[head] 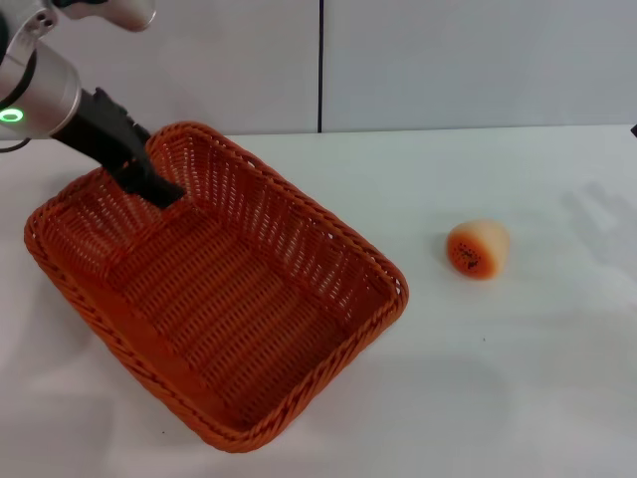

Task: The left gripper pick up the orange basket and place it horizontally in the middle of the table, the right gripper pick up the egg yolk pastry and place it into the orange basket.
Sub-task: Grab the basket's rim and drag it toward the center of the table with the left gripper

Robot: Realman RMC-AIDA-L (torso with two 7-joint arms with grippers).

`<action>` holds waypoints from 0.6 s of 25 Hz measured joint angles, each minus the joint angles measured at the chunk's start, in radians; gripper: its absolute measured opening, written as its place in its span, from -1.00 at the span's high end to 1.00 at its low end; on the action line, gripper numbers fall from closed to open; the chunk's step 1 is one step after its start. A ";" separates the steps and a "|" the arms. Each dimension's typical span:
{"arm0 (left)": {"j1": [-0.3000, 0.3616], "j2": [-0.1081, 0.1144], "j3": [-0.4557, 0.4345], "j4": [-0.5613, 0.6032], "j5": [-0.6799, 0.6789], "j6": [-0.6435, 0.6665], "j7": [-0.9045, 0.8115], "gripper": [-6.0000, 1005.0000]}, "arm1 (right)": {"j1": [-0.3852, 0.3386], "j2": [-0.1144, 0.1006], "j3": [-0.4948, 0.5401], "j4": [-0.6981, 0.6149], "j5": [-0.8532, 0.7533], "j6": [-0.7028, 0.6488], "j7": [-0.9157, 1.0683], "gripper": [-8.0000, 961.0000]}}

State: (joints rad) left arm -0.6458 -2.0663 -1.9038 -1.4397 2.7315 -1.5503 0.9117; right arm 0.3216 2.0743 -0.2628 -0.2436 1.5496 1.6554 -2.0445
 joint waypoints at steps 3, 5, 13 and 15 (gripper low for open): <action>-0.003 0.001 0.013 0.001 -0.001 0.024 -0.018 -0.65 | 0.006 0.000 -0.001 0.001 0.001 0.069 0.003 -0.07; -0.003 0.002 0.017 0.006 0.000 0.042 -0.023 -0.65 | 0.015 0.000 -0.005 0.001 0.002 0.105 0.008 -0.07; -0.008 0.003 0.055 0.071 0.030 0.137 -0.054 -0.64 | 0.022 -0.001 -0.009 0.001 -0.004 0.114 0.014 -0.07; -0.008 0.002 0.086 0.083 0.050 0.162 -0.070 -0.64 | 0.022 -0.003 -0.009 0.001 -0.005 0.114 0.014 -0.07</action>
State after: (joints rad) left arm -0.6534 -2.0641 -1.8174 -1.3571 2.7817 -1.3880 0.8413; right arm 0.3434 2.0715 -0.2716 -0.2431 1.5447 1.7699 -2.0309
